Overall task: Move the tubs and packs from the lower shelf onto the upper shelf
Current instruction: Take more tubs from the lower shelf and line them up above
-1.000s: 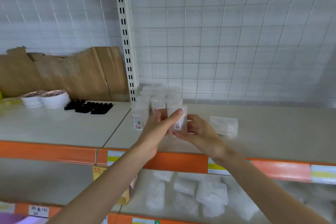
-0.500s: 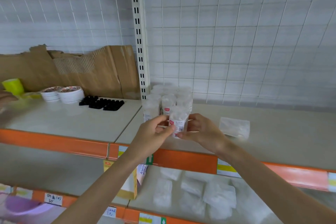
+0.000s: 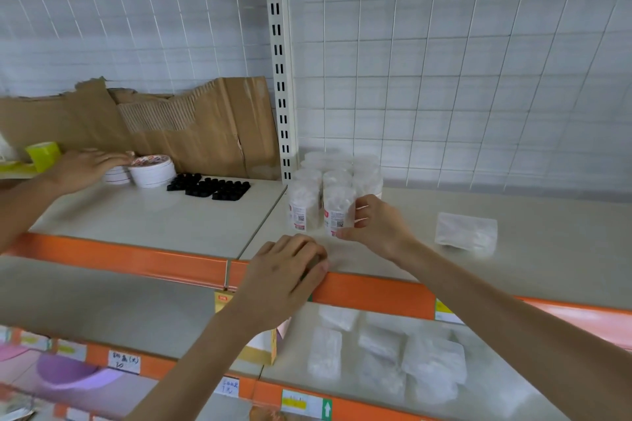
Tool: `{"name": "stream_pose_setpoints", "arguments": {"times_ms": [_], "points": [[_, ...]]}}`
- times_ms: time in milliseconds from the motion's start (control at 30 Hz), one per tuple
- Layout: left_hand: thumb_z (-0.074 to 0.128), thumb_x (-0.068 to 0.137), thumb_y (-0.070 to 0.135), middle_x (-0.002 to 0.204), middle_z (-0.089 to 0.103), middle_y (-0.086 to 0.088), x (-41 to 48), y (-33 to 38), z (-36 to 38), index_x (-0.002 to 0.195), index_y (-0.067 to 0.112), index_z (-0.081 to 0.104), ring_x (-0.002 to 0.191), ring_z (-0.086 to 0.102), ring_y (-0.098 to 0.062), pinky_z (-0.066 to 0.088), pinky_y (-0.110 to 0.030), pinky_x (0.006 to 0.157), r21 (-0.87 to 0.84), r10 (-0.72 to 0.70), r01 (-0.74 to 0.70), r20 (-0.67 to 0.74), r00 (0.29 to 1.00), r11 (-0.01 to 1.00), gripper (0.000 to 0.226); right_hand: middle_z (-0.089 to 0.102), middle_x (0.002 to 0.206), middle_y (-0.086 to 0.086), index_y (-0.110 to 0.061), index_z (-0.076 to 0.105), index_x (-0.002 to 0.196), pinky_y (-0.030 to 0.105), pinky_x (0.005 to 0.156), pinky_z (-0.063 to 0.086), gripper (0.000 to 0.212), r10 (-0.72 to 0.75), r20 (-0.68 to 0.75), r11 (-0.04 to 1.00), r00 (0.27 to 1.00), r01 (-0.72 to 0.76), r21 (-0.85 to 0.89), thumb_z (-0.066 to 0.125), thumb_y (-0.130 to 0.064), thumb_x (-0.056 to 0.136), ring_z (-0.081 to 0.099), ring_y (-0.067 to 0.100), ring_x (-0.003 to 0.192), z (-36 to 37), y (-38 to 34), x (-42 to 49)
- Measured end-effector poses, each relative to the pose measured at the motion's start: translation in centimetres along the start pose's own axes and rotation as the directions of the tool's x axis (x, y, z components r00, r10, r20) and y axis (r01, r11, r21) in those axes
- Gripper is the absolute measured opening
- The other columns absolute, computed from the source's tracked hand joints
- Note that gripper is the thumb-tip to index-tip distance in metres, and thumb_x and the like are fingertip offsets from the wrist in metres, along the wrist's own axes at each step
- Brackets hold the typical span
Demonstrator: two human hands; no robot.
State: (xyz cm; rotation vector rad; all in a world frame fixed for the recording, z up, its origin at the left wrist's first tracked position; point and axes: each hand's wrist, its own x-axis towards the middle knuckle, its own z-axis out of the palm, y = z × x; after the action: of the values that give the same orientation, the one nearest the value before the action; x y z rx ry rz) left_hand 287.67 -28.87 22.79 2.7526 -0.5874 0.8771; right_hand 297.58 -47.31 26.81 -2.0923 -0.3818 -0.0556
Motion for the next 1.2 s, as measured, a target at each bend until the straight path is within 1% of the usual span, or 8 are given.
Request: {"name": "stream_pose_setpoints", "arguments": {"times_ms": [100, 167, 267, 400, 633, 867, 1033, 1200], "points": [[0.018, 0.104, 0.049, 0.104, 0.057, 0.015, 0.0, -0.1, 0.1, 0.102, 0.028, 0.058, 0.090, 0.053, -0.007, 0.040, -0.026, 0.074, 0.006, 0.005, -0.005, -0.015, 1.000, 1.000, 0.045, 0.067, 0.103, -0.002, -0.014, 0.055, 0.115, 0.035, 0.087, 0.056, 0.058, 0.000, -0.016, 0.999, 1.000, 0.000, -0.039, 0.089, -0.021, 0.068, 0.067, 0.016, 0.090, 0.4, 0.0, 0.3], [0.018, 0.104, 0.049, 0.103, 0.057, 0.016, 0.0, 0.0, 0.2, 0.101, 0.028, 0.057, 0.089, 0.053, -0.007, 0.040, -0.026, 0.074, 0.005, 0.000, 0.000, -0.017, 1.000, 1.000, 0.045, 0.065, 0.100, -0.007, -0.017, 0.052, 0.115, 0.034, 0.086, 0.055, 0.058, -0.013, -0.022, 0.994, 1.000, 0.011, -0.107, 0.088, -0.027, 0.070, 0.066, 0.013, 0.089, 0.6, -0.1, 0.4], [0.019, 0.104, 0.050, 0.103, 0.058, 0.015, 0.0, -0.1, 0.3, 0.100, 0.027, 0.058, 0.088, 0.053, -0.008, 0.042, -0.027, 0.074, 0.000, -0.005, 0.005, -0.021, 1.000, 1.000, 0.045, 0.064, 0.096, -0.011, -0.022, 0.050, 0.118, 0.038, 0.085, 0.055, 0.060, -0.023, -0.043, 0.979, 0.999, 0.014, -0.206, 0.084, -0.038, 0.071, 0.067, 0.012, 0.093, 1.0, 0.0, 0.4], [0.027, 0.103, 0.046, 0.103, 0.058, 0.015, 0.0, -0.2, 0.4, 0.101, 0.027, 0.058, 0.088, 0.052, -0.007, 0.042, -0.027, 0.074, 0.007, 0.008, -0.008, -0.024, 1.000, 1.000, 0.037, 0.069, 0.096, -0.010, -0.024, 0.052, 0.116, 0.040, 0.082, 0.057, 0.054, -0.038, -0.077, 0.967, 0.996, 0.017, -0.253, 0.078, -0.046, 0.073, 0.067, 0.012, 0.090, 1.2, 0.0, 0.2], [0.026, 0.102, 0.046, 0.103, 0.057, 0.016, -0.1, -0.3, 0.5, 0.100, 0.028, 0.056, 0.087, 0.050, -0.006, 0.037, -0.023, 0.074, 0.018, -0.004, 0.004, -0.009, 1.000, 1.000, 0.036, 0.070, 0.100, -0.005, -0.021, 0.053, 0.120, 0.035, 0.081, 0.054, 0.053, -0.077, -0.084, 0.938, 0.993, 0.043, -0.345, 0.074, -0.048, 0.079, 0.065, 0.017, 0.095, 1.1, -0.5, -0.4], [0.015, 0.103, 0.053, 0.105, 0.054, 0.018, 0.0, -0.4, 0.7, 0.101, 0.030, 0.054, 0.091, 0.050, -0.005, 0.039, -0.024, 0.076, 0.006, -0.019, 0.019, 0.025, 1.000, 1.000, 0.046, 0.070, 0.099, -0.001, -0.015, 0.051, 0.123, 0.039, 0.084, 0.054, 0.057, -0.059, -0.077, 0.950, 0.995, 0.032, -0.309, 0.076, -0.044, 0.080, 0.066, 0.020, 0.097, 1.1, -0.3, -0.2], [0.023, 0.102, 0.050, 0.105, 0.055, 0.019, 0.1, -0.4, 0.7, 0.101, 0.031, 0.055, 0.091, 0.050, -0.005, 0.040, -0.025, 0.076, 0.004, -0.027, 0.027, 0.030, 0.999, 1.000, 0.037, 0.070, 0.097, -0.001, -0.016, 0.049, 0.121, 0.038, 0.082, 0.054, 0.056, -0.065, -0.072, 0.953, 0.995, 0.040, -0.300, 0.077, -0.039, 0.079, 0.066, 0.020, 0.095, 1.1, -0.2, -0.1], [0.024, 0.101, 0.050, 0.106, 0.054, 0.019, 0.2, -0.4, 0.5, 0.101, 0.030, 0.055, 0.093, 0.051, -0.006, 0.041, -0.027, 0.079, -0.012, -0.045, 0.046, 0.066, 0.997, 0.999, 0.037, 0.067, 0.100, -0.002, -0.018, 0.048, 0.124, 0.036, 0.085, 0.054, 0.064, -0.036, -0.069, 0.966, 0.997, 0.018, -0.256, 0.083, -0.037, 0.074, 0.065, 0.016, 0.094, 0.8, 0.1, -0.3]]}}
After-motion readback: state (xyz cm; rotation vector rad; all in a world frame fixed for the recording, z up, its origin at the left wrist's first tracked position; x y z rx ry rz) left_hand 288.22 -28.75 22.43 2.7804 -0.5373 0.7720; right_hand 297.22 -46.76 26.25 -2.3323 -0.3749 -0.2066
